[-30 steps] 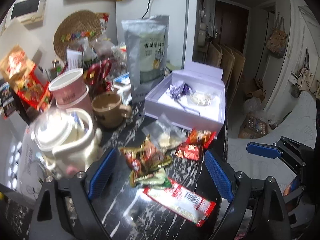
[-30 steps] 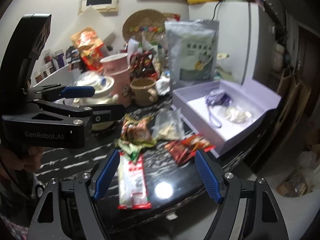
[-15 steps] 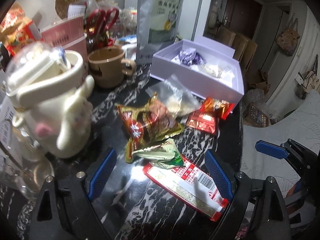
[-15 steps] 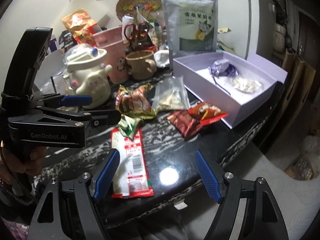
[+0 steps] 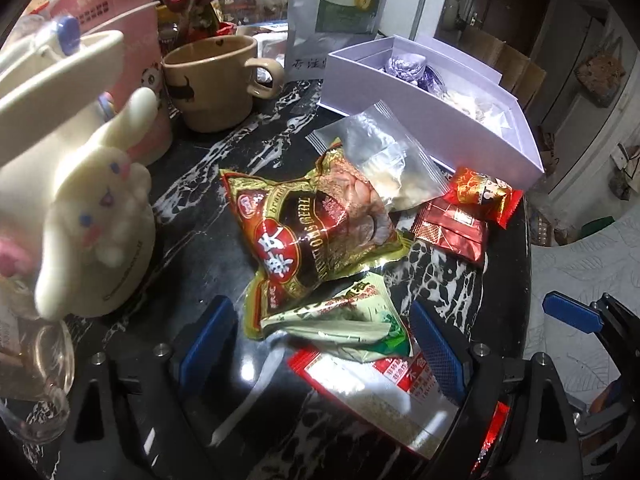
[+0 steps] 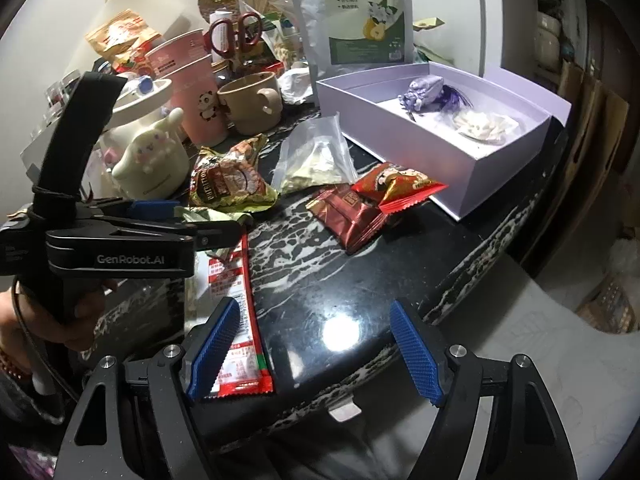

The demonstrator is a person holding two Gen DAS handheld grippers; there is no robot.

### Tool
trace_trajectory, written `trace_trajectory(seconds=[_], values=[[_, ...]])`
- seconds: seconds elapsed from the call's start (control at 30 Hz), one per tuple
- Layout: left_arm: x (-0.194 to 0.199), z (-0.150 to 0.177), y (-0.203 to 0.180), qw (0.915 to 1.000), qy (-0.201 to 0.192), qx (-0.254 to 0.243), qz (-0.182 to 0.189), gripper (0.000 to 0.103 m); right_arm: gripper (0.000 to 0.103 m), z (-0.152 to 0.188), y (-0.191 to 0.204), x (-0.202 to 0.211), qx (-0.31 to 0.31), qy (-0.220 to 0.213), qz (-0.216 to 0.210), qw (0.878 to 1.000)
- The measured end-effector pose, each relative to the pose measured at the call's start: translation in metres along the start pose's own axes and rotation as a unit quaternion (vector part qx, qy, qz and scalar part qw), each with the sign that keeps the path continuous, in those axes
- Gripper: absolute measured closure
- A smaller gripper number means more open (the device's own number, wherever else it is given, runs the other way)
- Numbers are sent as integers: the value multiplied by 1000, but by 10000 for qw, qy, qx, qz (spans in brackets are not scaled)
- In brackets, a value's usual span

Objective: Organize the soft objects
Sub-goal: 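Move both tools back over the snack packets on the counter, then grasp the green wrapper with the left gripper while the right grasps the red-and-white packet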

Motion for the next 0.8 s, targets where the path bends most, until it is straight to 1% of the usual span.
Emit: trace_trajectory(seconds=[0.07, 0.1, 0.17, 0.23, 0.3, 0.37, 0.47, 0.53, 0.6, 0.8], values=[[-2, 0, 0, 10000, 3, 6, 6, 13, 25, -1, 1, -1, 31, -6, -11, 10000], [-2, 0, -1, 10000, -31, -8, -7, 16, 25, -1, 2, -1, 38, -8, -14, 10000], [-1, 1, -1, 9999, -55, -78, -61, 39, 25, -2, 3, -1, 48, -5, -44, 10000], [2, 0, -1, 9999, -130, -91, -43, 41, 25, -2, 4, -2, 47, -4, -56, 10000], [6, 0, -1, 9998, -167, -113, -1, 45, 25, -3, 4, -3, 37, 8, -66, 10000], [14, 0, 0, 9997, -223, -78, 28, 52, 25, -3, 5, -3, 39, 12, -67, 10000], [27, 3, 1, 9996, -272, -55, 59, 52, 25, -2, 7, -4, 63, 12, -68, 10000], [30, 6, 3, 9997, -244, -71, 32, 56, 25, -1, 11, -5, 100, 32, -98, 9999], [34, 12, 6, 9997, -215, 11, 67, 56, 25, 1, 15, -6, 135, 74, -167, 9997], [46, 27, 19, 9997, -168, 194, -24, 56, 25, 9, 32, -10, 370, 183, -363, 9985]])
Point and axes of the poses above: each gripper's, at about its wrist camera, not at the fingertips, and x roughly against the way its jaws point, y to its left, z to its underside, the point moved 10 cm from there along -x, roughly the way its jaws point, and after that the axes turned 4 degrees about -y, right-handed, at the moved point
